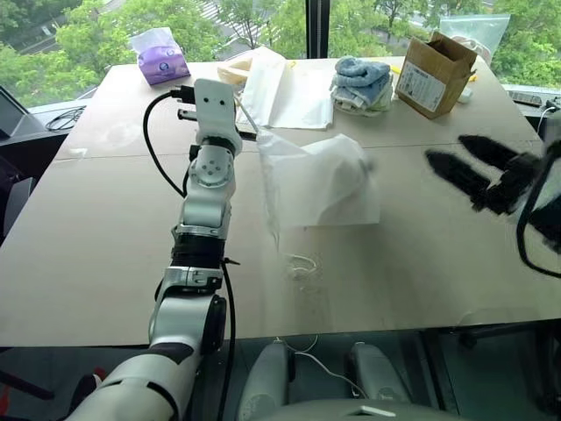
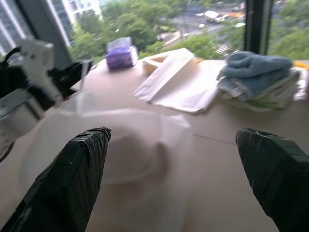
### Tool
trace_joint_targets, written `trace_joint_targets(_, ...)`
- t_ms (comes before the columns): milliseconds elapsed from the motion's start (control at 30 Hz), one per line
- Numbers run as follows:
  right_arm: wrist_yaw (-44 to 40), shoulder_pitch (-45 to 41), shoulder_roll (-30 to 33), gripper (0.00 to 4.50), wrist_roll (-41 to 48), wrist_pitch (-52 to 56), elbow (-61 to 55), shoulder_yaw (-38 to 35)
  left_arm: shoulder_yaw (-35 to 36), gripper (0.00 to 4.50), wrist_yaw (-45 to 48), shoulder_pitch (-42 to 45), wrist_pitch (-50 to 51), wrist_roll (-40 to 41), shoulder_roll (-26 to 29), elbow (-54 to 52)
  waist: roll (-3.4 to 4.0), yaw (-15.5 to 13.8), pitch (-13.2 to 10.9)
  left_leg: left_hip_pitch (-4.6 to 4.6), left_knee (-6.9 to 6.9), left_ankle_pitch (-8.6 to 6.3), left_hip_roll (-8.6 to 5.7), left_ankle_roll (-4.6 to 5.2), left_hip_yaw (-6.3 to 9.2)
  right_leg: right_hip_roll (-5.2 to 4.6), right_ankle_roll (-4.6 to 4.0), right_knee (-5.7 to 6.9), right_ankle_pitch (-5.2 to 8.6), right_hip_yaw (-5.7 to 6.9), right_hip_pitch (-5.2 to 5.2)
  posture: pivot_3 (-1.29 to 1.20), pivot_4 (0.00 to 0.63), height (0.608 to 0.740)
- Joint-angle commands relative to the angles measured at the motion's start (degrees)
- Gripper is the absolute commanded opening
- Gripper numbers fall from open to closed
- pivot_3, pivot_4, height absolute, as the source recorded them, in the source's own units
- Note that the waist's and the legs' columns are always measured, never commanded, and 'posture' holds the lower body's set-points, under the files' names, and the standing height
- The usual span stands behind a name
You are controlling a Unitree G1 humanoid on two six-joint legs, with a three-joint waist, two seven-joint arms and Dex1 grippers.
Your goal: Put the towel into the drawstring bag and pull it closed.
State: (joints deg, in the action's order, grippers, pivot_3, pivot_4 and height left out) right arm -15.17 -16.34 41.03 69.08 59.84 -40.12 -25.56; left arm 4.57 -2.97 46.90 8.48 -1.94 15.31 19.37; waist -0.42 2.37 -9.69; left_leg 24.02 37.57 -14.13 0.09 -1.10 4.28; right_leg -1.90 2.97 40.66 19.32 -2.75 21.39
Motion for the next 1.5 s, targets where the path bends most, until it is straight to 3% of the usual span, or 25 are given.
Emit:
trace_joint_targets(33,-3.22,2.32,2.73,4.46,-5.74,-0.08,-5.48,12.42,0.98,0.00,0.07,1.28,-0.23,0.36,0.05,-1.81,-0.02,-0.03,0.00,0.00,0.03,-0.04,0.00,0.07,0.01,-0.02,0.00,-0.01,0.00,-0.01,-0.01,0.00,0.150,0.740)
trace_joint_targets(133,-1.99,1.04,-1.79,4.46,-7.92,-0.79,-3.95,22.04,0.91,0.00,0.34,1.22,0.03,0.38,-0.09,-1.71,-0.12,0.00,0.00,0.00,0.23,-0.04,0.00,0.08,0.04,-0.02,0.00,0.00,0.00,-0.02,-0.04,0.00,0.150,0.740)
trace_joint_targets(233,-1.17,2.14,-10.89,4.46,-5.22,-3.12,1.56,24.34,0.85,0.00,0.57,1.33,0.38,0.40,-0.26,-1.61,-0.26,-0.06,0.06,-0.02,0.32,0.01,0.01,-0.02,0.18,0.03,0.00,0.04,0.00,0.11,-0.11,0.00,0.150,0.740)
trace_joint_targets(500,-5.06,-1.89,-21.02,4.46,-14.83,-3.53,14.45,38.00,0.66,0.00,1.94,0.94,1.60,0.09,0.33,-2.44,-0.36,0.09,0.04,-0.02,0.37,0.06,-0.02,-0.11,0.27,0.00,0.00,0.07,0.00,0.17,-0.12,0.00,0.150,0.740)
trace_joint_targets(733,-6.44,-8.21,-30.00,4.46,-25.52,-8.80,26.61,43.46,0.95,0.00,2.46,0.32,2.48,-0.05,1.13,-3.36,-0.36,0.08,0.04,-0.04,0.37,0.06,-0.03,-0.12,0.30,-0.01,0.00,0.09,0.00,0.17,-0.10,0.00,0.150,0.740)
trace_joint_targets(967,-11.57,-9.52,-33.05,4.46,-28.83,-10.12,29.12,44.61,0.97,0.00,2.41,0.30,2.54,-0.09,1.38,-3.23,-0.36,0.05,0.04,-0.03,0.39,0.06,-0.05,-0.13,0.37,-0.03,0.00,0.10,0.00,0.22,-0.10,0.00,0.150,0.740)
trace_joint_targets(1133,-13.51,-8.41,-33.26,2.63,-29.11,-9.43,27.11,44.43,0.93,0.00,2.36,0.14,2.49,-0.19,1.36,-3.19,-0.36,0.12,0.04,-0.04,0.39,0.06,-0.05,-0.13,0.37,-0.03,0.00,0.11,0.00,0.22,-0.09,0.00,0.150,0.740)
trace_joint_targets(1300,-14.46,-7.42,-32.46,0.27,-28.52,-7.77,24.86,43.79,0.78,0.00,2.41,0.01,2.48,-0.21,1.19,-3.06,-0.36,0.12,0.04,-0.03,0.39,0.06,-0.05,-0.12,0.38,-0.03,0.00,0.12,0.00,0.22,-0.10,0.00,0.150,0.740)
trace_joint_targets(1333,-14.59,-7.36,-32.37,0.05,-28.47,-7.56,24.66,43.65,0.76,0.00,2.43,0.04,2.48,-0.20,1.18,-3.01,-0.36,0.12,0.04,-0.03,0.39,0.06,-0.05,-0.12,0.37,-0.03,0.00,0.12,0.00,0.22,-0.09,0.00,0.150,0.740)
trace_joint_targets(1500,-14.50,-6.21,-32.09,0.05,-27.18,-7.33,22.87,40.65,0.76,0.00,2.52,0.42,2.28,-0.24,1.35,-2.46,-0.36,0.09,0.04,-0.03,0.39,0.06,-0.05,-0.12,0.39,-0.04,0.00,0.12,0.00,0.22,-0.10,0.00,0.150,0.740)
